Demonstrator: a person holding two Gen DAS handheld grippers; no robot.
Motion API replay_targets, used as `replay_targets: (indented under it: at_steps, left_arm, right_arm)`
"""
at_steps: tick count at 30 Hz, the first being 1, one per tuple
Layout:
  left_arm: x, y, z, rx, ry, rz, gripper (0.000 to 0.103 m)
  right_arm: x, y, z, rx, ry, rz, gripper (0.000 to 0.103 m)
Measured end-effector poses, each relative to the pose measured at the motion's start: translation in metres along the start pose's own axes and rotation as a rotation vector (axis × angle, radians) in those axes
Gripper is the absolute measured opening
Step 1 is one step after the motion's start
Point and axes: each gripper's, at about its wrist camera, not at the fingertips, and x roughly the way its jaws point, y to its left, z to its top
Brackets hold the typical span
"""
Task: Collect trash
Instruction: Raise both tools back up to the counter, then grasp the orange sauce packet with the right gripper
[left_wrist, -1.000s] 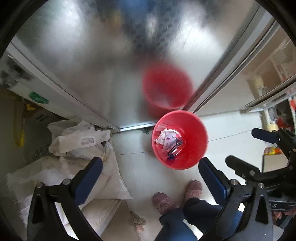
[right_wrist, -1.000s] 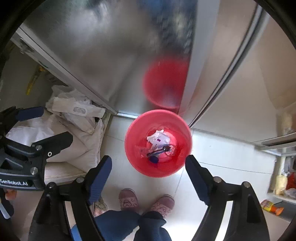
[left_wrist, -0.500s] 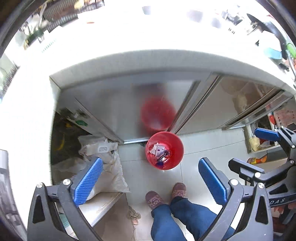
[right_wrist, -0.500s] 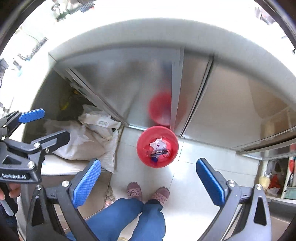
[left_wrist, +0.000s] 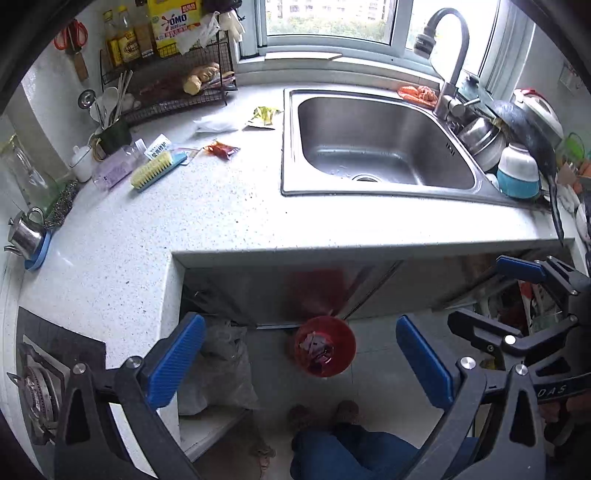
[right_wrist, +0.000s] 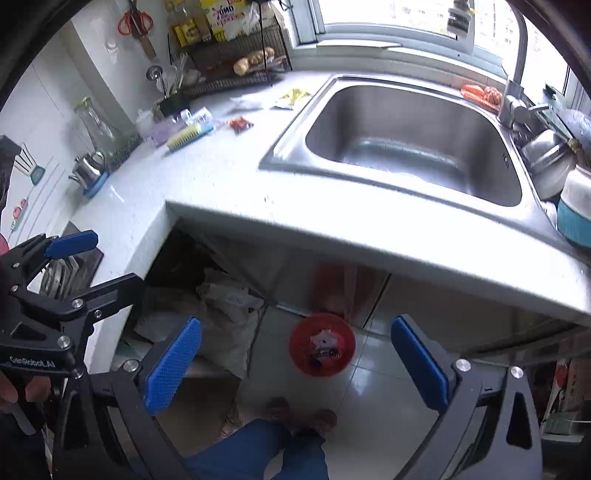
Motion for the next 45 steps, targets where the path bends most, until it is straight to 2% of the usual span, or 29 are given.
replay_targets:
  at_steps: [9,14,19,24,32,39,45]
  left_arm:
    - [-0.026,0.029,0.045,-0.033,-0.049,0.064,0.103]
    - [-0.014,0.057,0.069,-0.037,-0.052,0.094,0.103]
    - [0.015,0.099,0.102,-0.061,-0.042,0.077,0.103]
    - [0.051,0.143,0.137,-0.091,-0.008,0.047,0.103]
    - [0.107,0.212,0.185,-0.126,0.042,0.045,0.103]
    - [0.15,0.254,0.204,-0.175,0.1,0.038,0.103]
    - [0.176,0.279,0.204,-0.205,0.143,0.035,0.103]
  right_arm:
    - [-0.018,0.016,0.05,-0.093,-0.081,0.005,0.102]
    - [-0.004,0.025,0.077,-0.135,-0.087,0.016,0.102]
    - [0.025,0.039,0.114,-0.17,-0.089,0.006,0.102]
    - [0.069,0.049,0.159,-0.15,-0.043,0.02,0.102]
    - [0.13,0.076,0.223,-0.173,0.031,0.008,0.102]
    - [0.186,0.091,0.266,-0.2,0.105,0.024,0.102]
    - [0.231,0.11,0.286,-0.271,0.182,0.045,0.089]
